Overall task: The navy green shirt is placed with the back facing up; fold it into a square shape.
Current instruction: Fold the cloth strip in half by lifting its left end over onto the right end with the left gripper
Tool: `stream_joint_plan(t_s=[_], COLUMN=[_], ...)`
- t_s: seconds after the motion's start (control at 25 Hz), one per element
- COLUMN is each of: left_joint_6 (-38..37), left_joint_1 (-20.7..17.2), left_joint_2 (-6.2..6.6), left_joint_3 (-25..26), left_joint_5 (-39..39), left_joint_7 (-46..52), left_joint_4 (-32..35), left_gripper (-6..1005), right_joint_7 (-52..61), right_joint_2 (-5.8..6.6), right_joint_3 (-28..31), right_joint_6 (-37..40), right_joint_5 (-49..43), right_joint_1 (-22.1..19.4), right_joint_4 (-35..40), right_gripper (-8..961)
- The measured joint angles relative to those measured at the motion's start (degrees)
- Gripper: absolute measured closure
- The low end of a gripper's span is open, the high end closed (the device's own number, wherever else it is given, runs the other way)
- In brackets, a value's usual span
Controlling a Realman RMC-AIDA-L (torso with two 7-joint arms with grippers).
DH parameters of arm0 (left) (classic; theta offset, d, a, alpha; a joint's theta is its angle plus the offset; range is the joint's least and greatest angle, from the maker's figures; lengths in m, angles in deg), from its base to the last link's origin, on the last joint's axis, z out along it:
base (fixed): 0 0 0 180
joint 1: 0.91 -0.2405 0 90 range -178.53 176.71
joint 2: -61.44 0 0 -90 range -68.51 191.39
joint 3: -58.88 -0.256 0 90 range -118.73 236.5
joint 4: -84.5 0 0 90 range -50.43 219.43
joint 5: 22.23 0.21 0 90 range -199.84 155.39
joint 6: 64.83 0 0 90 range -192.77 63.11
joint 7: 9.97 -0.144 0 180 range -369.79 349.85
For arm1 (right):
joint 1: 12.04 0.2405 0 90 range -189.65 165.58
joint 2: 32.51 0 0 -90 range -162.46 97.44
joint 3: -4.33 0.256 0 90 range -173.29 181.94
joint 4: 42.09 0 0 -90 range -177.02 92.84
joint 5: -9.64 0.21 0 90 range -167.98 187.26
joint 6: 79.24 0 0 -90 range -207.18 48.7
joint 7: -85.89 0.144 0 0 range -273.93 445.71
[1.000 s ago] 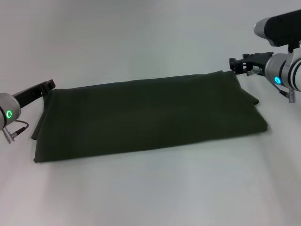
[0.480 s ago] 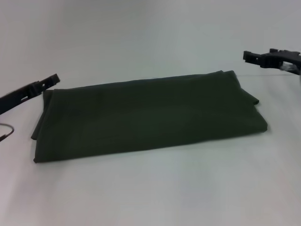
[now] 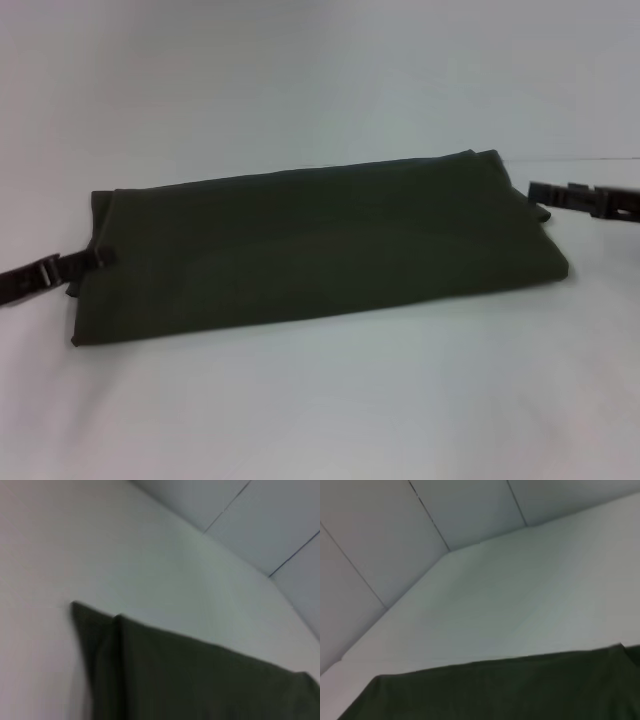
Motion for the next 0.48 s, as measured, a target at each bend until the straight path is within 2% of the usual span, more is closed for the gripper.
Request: stream_joint_plan(t_s=[0.16, 0.48], left_joint_6=[1.33, 3.81], left_joint_1=[0.45, 0.57], left_joint_2=[0.05, -0.04], left_joint_3=[-0.69, -1.76], left_joint_5=[3.29, 4.57], left_joint_7=[3.26, 4.21], left_joint_4=[-0.11, -0.06], left_gripper=[261, 265], right_joint_7=[-0.06, -0.41], right_joint_2=[0.01, 0.02], right_joint_3=[0.05, -0.33], right_joint_6=[-0.42, -0.63], right_joint_5=[0.01, -0.06], right_joint_1=[-0.59, -1.09], right_joint_4=[-0.07, -0.67], right_gripper=[26, 28])
